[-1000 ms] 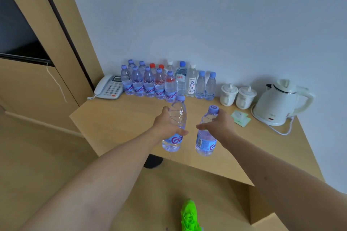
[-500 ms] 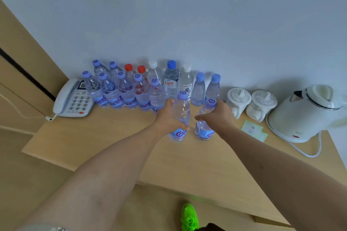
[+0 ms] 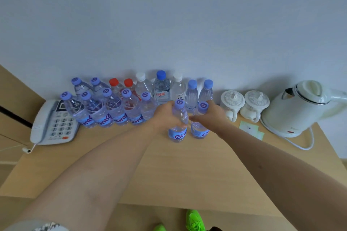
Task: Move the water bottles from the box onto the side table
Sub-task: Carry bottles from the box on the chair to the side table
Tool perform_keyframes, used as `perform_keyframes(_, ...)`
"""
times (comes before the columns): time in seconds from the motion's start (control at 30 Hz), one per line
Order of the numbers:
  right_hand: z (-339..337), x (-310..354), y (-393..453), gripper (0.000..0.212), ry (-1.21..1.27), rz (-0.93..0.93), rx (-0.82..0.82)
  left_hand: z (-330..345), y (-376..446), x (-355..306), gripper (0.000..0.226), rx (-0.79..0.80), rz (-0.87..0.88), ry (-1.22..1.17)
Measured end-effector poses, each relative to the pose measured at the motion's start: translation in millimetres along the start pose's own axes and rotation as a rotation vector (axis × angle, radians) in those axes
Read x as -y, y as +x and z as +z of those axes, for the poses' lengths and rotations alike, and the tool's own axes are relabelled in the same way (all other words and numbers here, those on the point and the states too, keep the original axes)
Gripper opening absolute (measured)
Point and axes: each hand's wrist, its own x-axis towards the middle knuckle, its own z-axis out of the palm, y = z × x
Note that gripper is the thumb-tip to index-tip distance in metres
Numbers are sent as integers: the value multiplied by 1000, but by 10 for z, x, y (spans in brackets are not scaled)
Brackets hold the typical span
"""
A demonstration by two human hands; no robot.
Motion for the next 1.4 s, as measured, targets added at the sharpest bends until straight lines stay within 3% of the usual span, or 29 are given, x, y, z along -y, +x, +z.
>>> perform_keyframes(0.1, -53, 21, -30, 51, -67, -11, 21, -139, 5, -110, 42, 4, 73, 52)
perform_keyframes(0.3, -116, 63, 16, 39, 4, -33, -128, -205, 40, -240, 47, -70, 183, 229)
perform_keyframes(0.5, 9, 122, 122, 40, 89, -38, -178, -279, 78, -267, 44, -76, 254, 411)
perform_keyframes(0.63, 0, 283, 201, 57, -11, -66, -63, -360, 168, -214, 46, -127, 242, 420)
perform_keyframes(0.73, -40, 362, 255, 44, -82, -118, 40, -407, 246, -184, 45, -140, 251, 421)
perform_keyframes(0.9, 23, 399, 387, 29, -105, -116, -167, -430, 307, -152, 48, -138, 264, 407)
perform_keyframes(1.1, 123, 462, 510, 27, -328, -208, -80, -451, 341, -147, 46, -116, 286, 425)
perform_keyframes(1.4, 217, 497, 474, 33, -188, -155, -222, -489, 362, -178, 47, -81, 300, 501)
